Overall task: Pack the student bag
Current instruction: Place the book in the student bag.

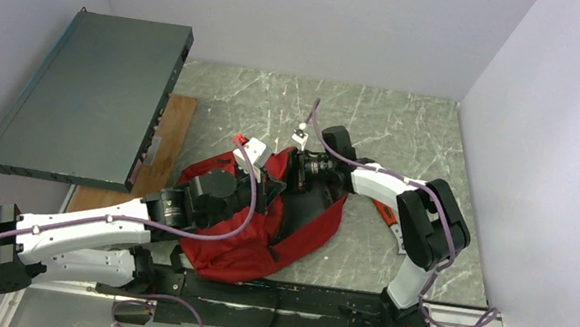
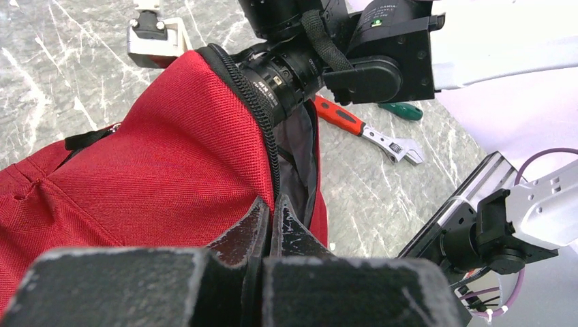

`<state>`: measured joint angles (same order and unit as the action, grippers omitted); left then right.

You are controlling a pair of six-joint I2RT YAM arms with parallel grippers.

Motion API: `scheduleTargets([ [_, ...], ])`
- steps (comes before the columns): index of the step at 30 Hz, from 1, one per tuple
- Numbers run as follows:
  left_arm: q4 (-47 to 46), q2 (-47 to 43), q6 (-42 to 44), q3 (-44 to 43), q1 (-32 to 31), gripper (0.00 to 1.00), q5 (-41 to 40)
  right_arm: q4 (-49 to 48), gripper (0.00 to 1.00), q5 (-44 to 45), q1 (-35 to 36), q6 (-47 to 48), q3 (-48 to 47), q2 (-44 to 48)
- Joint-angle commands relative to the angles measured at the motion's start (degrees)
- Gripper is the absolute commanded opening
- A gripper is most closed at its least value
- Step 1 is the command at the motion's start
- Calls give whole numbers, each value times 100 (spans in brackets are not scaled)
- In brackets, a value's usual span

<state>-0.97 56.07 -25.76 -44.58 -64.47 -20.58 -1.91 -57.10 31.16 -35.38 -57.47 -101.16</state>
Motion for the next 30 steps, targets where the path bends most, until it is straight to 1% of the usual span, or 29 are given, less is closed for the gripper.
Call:
scheduleTargets([
  [1,-383,-173,-52,-147,-49,0,136,221,27,72,-272,284,-143,349],
  [4,-379,-154,-59,-121,-56,0,119,716,28,280,-577,604,48,661],
  [6,-394,-118,-73,-106,-49,0,143,665,29,268,-680,592,215,707],
  [8,-463,-85,-95,-83,-55,0,186,458,29,305,-627,446,339,641],
  [11,-457,-39,-149,-101,-49,0,226,-188,29,267,-300,35,437,365],
  [13,-384,-15,-201,-124,-48,0,244,-884,29,17,-121,-427,489,192],
  [15,-317,25,-278,-138,-49,0,248,-1810,29,-207,-128,-1112,732,135],
  [16,-285,53,-320,-153,-48,0,274,-1935,29,-268,-205,-1248,833,173],
  [17,-265,91,-350,-168,-59,0,303,-1754,29,-267,-347,-1116,837,268],
  [18,-252,133,-373,-188,-51,0,362,-1298,29,-158,-510,-806,802,401],
  [20,-208,266,-415,-253,-48,0,402,97,29,322,-926,21,634,846],
  [21,-122,358,-446,-317,-48,0,416,784,29,710,-1101,429,536,1116],
  [22,-47,455,-467,-395,-48,0,442,1446,32,1154,-1261,732,461,1425],
  [24,51,701,-457,-598,-47,0,539,2395,37,2249,-1397,1109,382,2137],
  [25,178,843,-461,-717,-41,0,588,2800,42,2861,-1399,1194,402,2468],
  [27,220,1101,-462,-866,-35,0,759,3227,47,3633,-1410,1201,508,3046],
  [29,151,1404,-437,-1044,-6,10,1082,3565,53,4332,-1419,1139,580,3536],
  [30,223,1587,-427,-1194,29,14,1365,3694,54,4595,-1428,1102,584,3767],
])
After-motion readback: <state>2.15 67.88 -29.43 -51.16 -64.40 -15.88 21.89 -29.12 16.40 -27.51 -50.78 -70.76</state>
